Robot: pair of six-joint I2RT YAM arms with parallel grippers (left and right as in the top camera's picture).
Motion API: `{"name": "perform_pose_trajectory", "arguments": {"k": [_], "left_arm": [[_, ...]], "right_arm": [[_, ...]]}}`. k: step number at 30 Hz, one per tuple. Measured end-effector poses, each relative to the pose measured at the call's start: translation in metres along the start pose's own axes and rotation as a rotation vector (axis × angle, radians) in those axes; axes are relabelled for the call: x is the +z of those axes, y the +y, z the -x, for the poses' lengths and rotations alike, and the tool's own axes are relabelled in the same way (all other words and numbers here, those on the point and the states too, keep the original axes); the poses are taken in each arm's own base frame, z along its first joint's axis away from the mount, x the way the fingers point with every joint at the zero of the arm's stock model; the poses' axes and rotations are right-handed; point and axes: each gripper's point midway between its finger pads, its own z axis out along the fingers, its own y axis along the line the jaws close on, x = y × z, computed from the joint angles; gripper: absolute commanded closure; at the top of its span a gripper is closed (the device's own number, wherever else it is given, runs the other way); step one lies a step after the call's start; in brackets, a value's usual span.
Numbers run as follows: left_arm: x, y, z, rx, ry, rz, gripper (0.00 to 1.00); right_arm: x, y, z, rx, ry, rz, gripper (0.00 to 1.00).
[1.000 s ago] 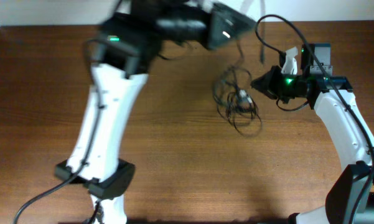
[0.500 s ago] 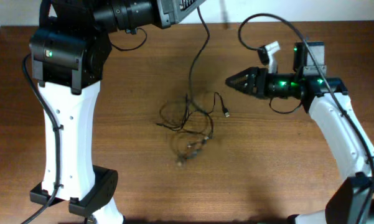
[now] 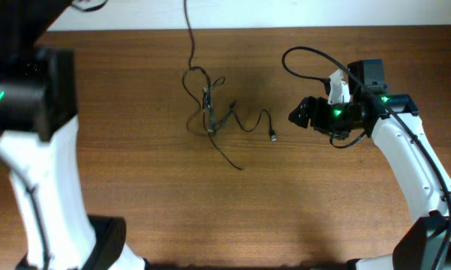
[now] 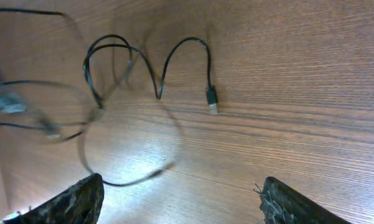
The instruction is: Untangle cables
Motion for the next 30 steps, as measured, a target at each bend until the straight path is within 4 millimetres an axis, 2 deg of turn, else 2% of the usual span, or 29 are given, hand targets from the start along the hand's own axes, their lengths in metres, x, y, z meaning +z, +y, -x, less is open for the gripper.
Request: {"name": "perform_pose_trajectory", "arguments": {"k": [3,4,6,8,11,13,14,16,17,18,19,20,22,23,25,26,27,29,30], "left_arm": [[-0.021,-0.053,0.044,0.084,-0.132,-0.002,1.0],[-0.027,-0.064,0.054,0.115,-0.165,0.004,1.0],[-0.032,-0.065,0.056,0.126,-0.166,0.045,1.0],[-0.033,-0.044,0.038,0.095,-0.096,0.136,1.0],[-0.041,0.021,-0.025,-0.023,0.121,0.35,1.0],[-0.054,0.075,-0.084,-0.124,0.3,0.508,1.0],[-0.059,0.097,-0.108,-0.159,0.365,0.561,1.0],[-0.078,0.135,-0.166,-0.271,0.535,0.669,1.0],[-0.09,0.165,-0.214,-0.345,0.669,0.724,1.0],[-0.093,0.176,-0.232,-0.36,0.72,0.736,1.0],[-0.112,0.192,-0.282,-0.42,0.882,0.78,1.0],[-0.119,0.201,-0.306,-0.438,0.952,0.807,1.0],[-0.153,0.224,-0.369,-0.478,1.165,0.927,0.99],[-0.167,0.235,-0.391,-0.485,1.239,0.971,0.97],[-0.198,0.258,-0.43,-0.492,1.375,1.067,0.84],[-0.211,0.27,-0.446,-0.487,1.426,1.1,0.66],[-0.217,0.276,-0.455,-0.494,1.448,1.121,0.38],[-0.234,0.289,-0.473,-0.488,1.507,1.158,0.14],[-0.241,0.294,-0.48,-0.488,1.528,1.179,0.09]], "right_arm": [[0.0,-0.002,0.001,0.001,-0.003,-0.012,0.19],[0.0,-0.002,0.001,0.0,-0.004,-0.013,0.19],[0.0,-0.003,0.0,0.002,0.0,-0.015,0.19],[0.0,-0.003,-0.002,0.006,0.004,-0.019,0.19],[0.0,-0.001,-0.002,0.001,0.008,-0.007,0.2],[0.0,0.006,-0.004,-0.021,0.02,0.035,0.19],[0.0,0.008,-0.005,-0.026,0.025,0.046,0.19],[0.0,0.01,-0.007,-0.029,0.031,0.058,0.19],[0.001,0.012,-0.008,-0.037,0.036,0.062,0.2],[0.002,0.015,-0.01,-0.045,0.042,0.065,0.2],[0.003,0.018,-0.012,-0.054,0.047,0.068,0.19],[0.004,0.02,-0.013,-0.057,0.051,0.07,0.19],[0.005,0.022,-0.014,-0.066,0.055,0.073,0.19],[0.005,0.022,-0.015,-0.066,0.055,0.073,0.19],[0.005,0.022,-0.014,-0.066,0.055,0.073,0.19],[0.005,0.022,-0.014,-0.067,0.055,0.073,0.19],[0.005,0.022,-0.014,-0.067,0.055,0.073,0.2],[0.005,0.02,-0.016,-0.064,0.061,0.062,0.19],[0.005,0.019,-0.016,-0.064,0.061,0.058,0.2]]}}
